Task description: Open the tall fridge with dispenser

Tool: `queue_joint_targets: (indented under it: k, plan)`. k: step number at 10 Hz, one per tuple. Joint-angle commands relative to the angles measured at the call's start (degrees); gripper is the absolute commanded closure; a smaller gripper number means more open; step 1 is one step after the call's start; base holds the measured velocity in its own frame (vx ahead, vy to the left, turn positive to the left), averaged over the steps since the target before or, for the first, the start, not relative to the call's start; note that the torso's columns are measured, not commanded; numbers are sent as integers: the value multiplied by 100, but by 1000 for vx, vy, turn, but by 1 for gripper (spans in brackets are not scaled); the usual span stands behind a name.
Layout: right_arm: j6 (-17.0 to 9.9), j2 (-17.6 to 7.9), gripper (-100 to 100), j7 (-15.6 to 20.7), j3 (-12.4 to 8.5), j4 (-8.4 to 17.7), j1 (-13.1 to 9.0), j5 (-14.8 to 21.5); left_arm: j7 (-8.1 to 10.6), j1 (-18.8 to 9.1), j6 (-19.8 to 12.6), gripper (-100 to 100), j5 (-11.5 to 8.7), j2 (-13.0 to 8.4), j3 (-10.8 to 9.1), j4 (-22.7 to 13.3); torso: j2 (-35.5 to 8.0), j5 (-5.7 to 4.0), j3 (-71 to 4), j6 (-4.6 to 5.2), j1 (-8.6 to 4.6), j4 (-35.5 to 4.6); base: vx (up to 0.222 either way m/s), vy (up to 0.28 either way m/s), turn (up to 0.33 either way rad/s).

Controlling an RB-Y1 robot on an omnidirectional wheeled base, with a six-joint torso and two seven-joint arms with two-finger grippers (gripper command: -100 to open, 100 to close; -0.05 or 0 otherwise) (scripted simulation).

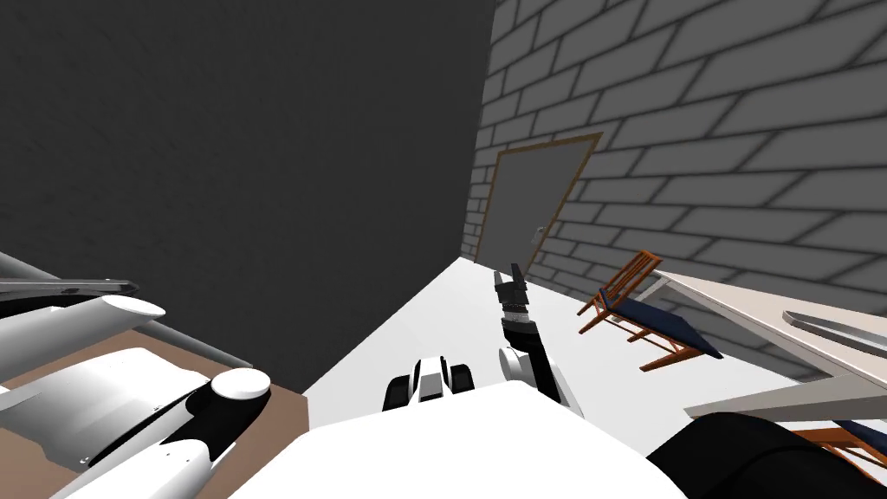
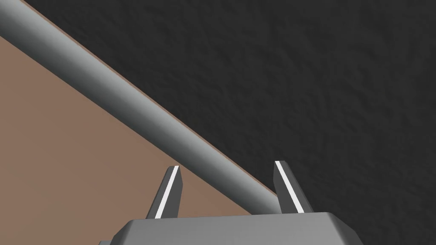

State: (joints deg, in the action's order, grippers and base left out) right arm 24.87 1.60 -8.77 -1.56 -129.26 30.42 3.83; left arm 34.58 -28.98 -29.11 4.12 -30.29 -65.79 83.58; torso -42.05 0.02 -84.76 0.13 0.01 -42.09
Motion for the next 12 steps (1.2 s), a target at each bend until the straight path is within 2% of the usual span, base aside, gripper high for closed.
queue_joint_targets:
  k: [1, 2, 3, 4, 6, 7, 8, 9, 10, 12]
  plan:
    - [0, -1, 0, 0, -1, 0, 2, 0, 223, 17, 79, 100, 373, -50, -164, -85, 25, -6, -18, -9, 12, 4, -167, -53, -344]
    - [0, 0, 0, 0, 0, 0, 1, 0, 223, 17, 79, 100, 527, -50, -164, -85, 10, 3, -8, -2, 6, 6, -206, -53, -410]
    - [0, 0, 0, 0, -1, 0, 0, 0, 223, 17, 79, 100, 527, -50, -164, -85, 2, 3, -1, 3, 6, 6, -109, -21, -260]
    - [0, -1, 0, 0, -2, 0, 2, 0, 439, 2, 128, 100, 761, -97, -320, -121, 23, -4, -16, -13, 14, 7, -166, -68, -371]
    - [0, -1, 0, 0, -1, 0, 0, 0, 439, 2, 128, 100, 925, -97, -320, -121, 8, 8, -2, 11, 6, 8, -143, -54, -349]
    - [0, -1, 0, 0, -2, 0, 3, 0, 656, -13, 176, 100, 1141, -144, -476, -157, 31, -3, -22, -8, 21, 6, -171, -79, -362]
    - [0, -1, 0, 0, -1, 0, 1, 0, 656, -13, 176, 100, 1302, -144, -476, -157, 7, 4, -8, 4, 5, 6, -171, -93, -446]
    - [0, -1, 0, 0, -1, 0, 1, 0, 652, -18, 158, 100, 1180, -136, -477, -113, 14, 3, -7, 13, 0, 8, -66, -45, -110]
    - [0, -2, 0, 0, -3, -1, 4, 0, 617, -111, 184, 100, 1076, -68, -228, -220, 26, -4, -15, -25, 20, 0, -93, -142, -85]
    - [0, 0, 0, 0, 0, 0, 2, 0, 562, -200, 213, 100, 959, -16, 20, -319, 9, 1, -4, 21, -24, 4, -133, -205, -153]
